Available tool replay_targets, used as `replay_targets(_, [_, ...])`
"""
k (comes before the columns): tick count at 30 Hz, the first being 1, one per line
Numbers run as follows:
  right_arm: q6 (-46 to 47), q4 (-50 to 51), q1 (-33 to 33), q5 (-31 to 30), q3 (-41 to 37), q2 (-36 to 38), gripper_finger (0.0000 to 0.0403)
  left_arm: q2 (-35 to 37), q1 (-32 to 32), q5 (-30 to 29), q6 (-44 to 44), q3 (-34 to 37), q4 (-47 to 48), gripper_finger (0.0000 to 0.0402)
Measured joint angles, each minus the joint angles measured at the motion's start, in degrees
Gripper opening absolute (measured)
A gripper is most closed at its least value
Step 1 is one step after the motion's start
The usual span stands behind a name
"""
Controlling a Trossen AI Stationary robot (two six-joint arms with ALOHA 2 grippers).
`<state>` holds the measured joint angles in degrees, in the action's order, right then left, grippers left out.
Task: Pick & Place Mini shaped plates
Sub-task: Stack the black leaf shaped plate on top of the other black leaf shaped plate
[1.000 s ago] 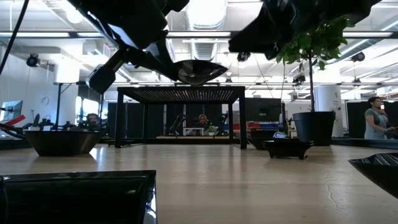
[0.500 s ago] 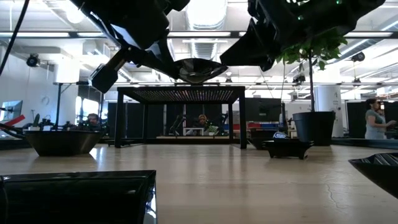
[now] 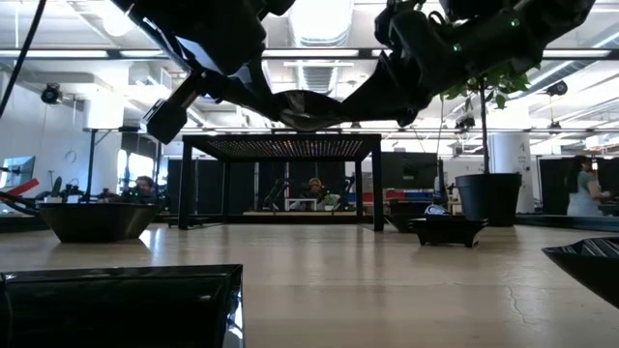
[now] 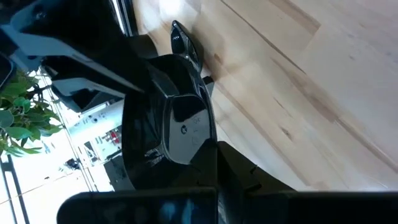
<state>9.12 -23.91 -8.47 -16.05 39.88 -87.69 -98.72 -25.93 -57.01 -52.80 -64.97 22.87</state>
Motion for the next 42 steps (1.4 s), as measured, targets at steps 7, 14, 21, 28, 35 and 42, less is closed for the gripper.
replay_targets(7, [-0.29, -1.57, 0.04, -0.33, 0.00, 0.51, 0.0026, 0.00, 0.00, 0.13, 0.03, 0.04, -0.27, 0.0000])
replay_targets(14, [-0.56, -1.66, 0.07, -0.46, 0.00, 0.62, 0.0009, 0.00, 0.00, 0.35, 0.83, 0.04, -0.42, 0.0000])
replay_targets(21, [-1.61, -1.66, 0.07, -0.42, 0.00, 0.62, 0.0008, 0.00, 0.07, 0.28, 1.90, 0.04, -0.37, 0.0003])
replay_targets(28, [-1.82, -1.75, 0.07, -0.44, 0.00, 0.71, 0.0008, 0.01, 0.07, -2.29, 1.95, 0.04, -0.18, 0.0026])
replay_targets(35, [-1.81, -1.59, 0.00, -0.39, 0.00, 0.71, 0.0008, 0.02, 0.09, -2.66, 3.56, 0.04, -0.15, 0.0062])
replay_targets(42, [-1.72, -0.39, -0.04, -2.74, 0.00, 1.50, 0.0008, 0.02, -0.38, -3.59, 6.41, 0.09, -0.14, 0.0078])
